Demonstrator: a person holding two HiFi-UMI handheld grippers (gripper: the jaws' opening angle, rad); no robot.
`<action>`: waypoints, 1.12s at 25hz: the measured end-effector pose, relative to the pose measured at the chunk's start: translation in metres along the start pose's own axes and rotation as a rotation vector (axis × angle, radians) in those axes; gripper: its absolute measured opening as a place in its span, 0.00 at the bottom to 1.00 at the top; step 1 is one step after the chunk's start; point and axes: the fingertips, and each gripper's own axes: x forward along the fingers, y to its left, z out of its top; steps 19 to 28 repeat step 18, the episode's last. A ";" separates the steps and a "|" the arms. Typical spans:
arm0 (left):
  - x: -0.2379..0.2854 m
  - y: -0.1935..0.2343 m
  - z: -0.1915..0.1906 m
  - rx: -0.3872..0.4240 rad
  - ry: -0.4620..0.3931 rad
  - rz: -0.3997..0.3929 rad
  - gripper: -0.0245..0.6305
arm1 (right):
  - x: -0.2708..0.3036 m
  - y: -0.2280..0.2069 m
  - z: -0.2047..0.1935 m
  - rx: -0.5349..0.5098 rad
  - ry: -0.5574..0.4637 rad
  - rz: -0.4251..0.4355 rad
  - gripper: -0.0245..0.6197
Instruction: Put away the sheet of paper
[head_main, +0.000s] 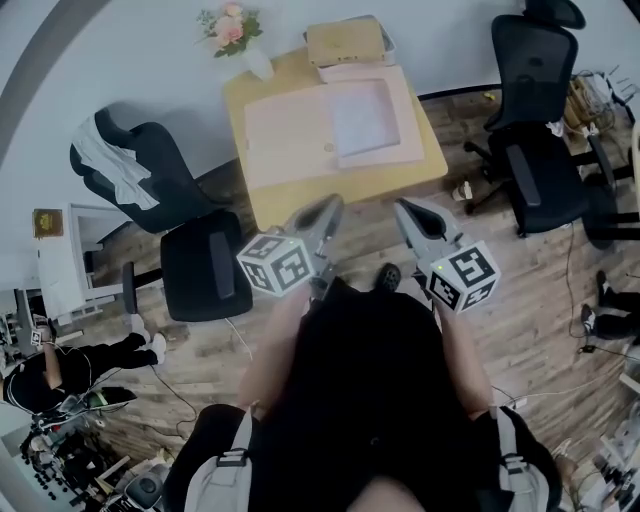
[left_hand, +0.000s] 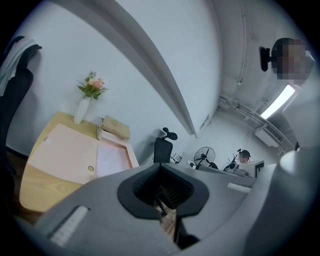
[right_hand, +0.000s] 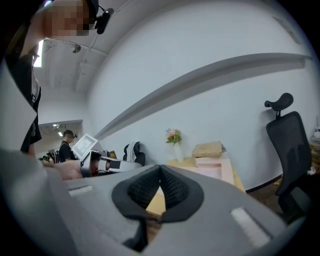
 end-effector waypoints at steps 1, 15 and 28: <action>0.000 -0.001 0.001 0.011 0.001 -0.002 0.05 | -0.001 0.001 0.000 -0.004 0.002 -0.002 0.04; 0.000 -0.002 -0.011 0.026 0.017 0.012 0.05 | -0.008 0.003 -0.014 -0.011 0.044 -0.011 0.04; 0.002 -0.003 -0.011 0.026 0.018 0.015 0.05 | -0.009 0.002 -0.015 -0.015 0.049 -0.008 0.04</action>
